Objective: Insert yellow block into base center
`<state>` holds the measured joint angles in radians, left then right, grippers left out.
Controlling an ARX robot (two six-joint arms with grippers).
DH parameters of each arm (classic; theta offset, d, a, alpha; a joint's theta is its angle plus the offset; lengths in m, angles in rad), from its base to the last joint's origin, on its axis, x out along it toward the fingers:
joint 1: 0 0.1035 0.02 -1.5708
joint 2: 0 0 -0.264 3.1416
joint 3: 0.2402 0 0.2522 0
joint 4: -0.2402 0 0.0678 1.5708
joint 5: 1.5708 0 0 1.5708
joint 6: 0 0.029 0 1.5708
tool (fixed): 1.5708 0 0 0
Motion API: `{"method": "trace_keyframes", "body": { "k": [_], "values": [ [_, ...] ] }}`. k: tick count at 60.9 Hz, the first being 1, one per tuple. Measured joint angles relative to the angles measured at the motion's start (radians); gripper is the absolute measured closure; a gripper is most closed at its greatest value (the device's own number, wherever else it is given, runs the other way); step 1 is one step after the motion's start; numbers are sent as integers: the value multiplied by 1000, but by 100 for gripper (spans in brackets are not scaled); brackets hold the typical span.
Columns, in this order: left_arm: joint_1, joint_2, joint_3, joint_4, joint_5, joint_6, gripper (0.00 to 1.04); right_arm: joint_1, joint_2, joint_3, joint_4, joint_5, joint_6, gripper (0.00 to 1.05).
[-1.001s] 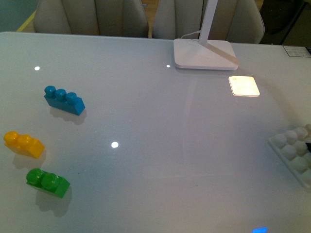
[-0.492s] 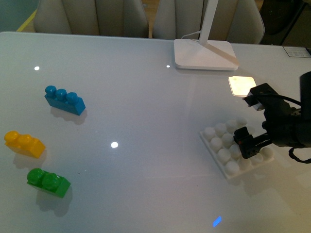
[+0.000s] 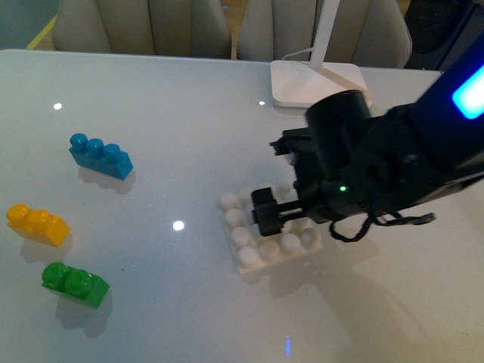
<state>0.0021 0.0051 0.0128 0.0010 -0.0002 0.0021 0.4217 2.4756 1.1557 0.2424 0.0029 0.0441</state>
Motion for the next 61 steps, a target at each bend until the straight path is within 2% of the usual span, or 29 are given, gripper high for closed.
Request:
{"method": "trace_keyframes", "body": {
  "k": [11, 22, 43, 61],
  "values": [
    [0, 0, 0, 0, 0, 0, 7, 126, 44, 119, -76, 60, 188, 9],
    [0, 0, 0, 0, 0, 0, 7, 192, 89, 249, -154, 109, 338, 9],
    [0, 0, 0, 0, 0, 0, 7, 239, 147, 423, -245, 69, 467, 9],
    [0, 0, 0, 0, 0, 0, 7, 256, 148, 411, -217, 29, 513, 9]
  ]
}}
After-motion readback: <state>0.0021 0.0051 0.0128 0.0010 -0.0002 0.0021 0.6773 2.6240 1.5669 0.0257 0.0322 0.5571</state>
